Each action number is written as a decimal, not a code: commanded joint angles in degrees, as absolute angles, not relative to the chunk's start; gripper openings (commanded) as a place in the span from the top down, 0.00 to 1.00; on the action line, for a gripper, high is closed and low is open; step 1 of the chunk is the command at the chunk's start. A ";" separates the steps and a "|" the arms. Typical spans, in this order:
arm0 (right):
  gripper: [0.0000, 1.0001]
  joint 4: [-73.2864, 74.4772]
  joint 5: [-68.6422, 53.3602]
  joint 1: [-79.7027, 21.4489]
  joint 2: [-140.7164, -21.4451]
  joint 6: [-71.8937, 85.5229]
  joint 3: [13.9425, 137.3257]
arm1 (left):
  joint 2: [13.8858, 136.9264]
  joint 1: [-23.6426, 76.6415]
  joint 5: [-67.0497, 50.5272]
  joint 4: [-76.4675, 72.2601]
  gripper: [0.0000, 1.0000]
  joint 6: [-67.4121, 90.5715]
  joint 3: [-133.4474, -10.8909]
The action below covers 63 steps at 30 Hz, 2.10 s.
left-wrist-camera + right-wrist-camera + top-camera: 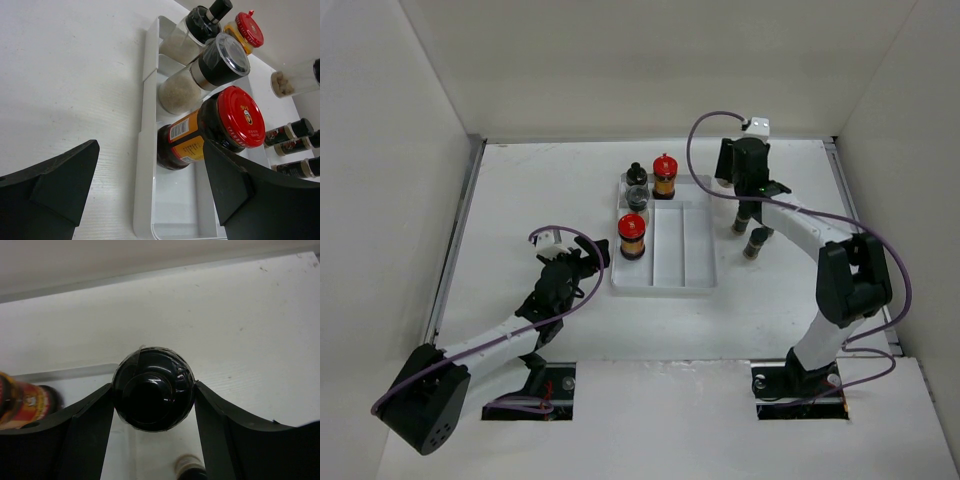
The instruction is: Organize the condiment bottles
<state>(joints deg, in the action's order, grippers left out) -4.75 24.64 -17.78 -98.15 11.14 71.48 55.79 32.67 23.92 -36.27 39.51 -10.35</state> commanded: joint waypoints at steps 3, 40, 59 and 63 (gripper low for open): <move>0.45 -10.90 25.23 -22.89 -99.57 10.98 77.25 | 56.08 31.95 22.68 -39.81 0.14 40.34 -10.02; 0.57 -8.80 24.25 -22.55 -81.76 19.95 56.00 | 54.23 32.12 22.85 -39.90 0.22 40.34 -9.76; 0.25 -1.32 25.49 -18.50 -85.78 17.58 54.05 | 55.20 32.30 22.59 -39.90 0.29 40.96 -9.93; 0.31 -1.58 25.05 -18.41 -86.92 17.67 54.05 | 55.99 32.30 22.33 -40.25 0.29 41.04 -9.76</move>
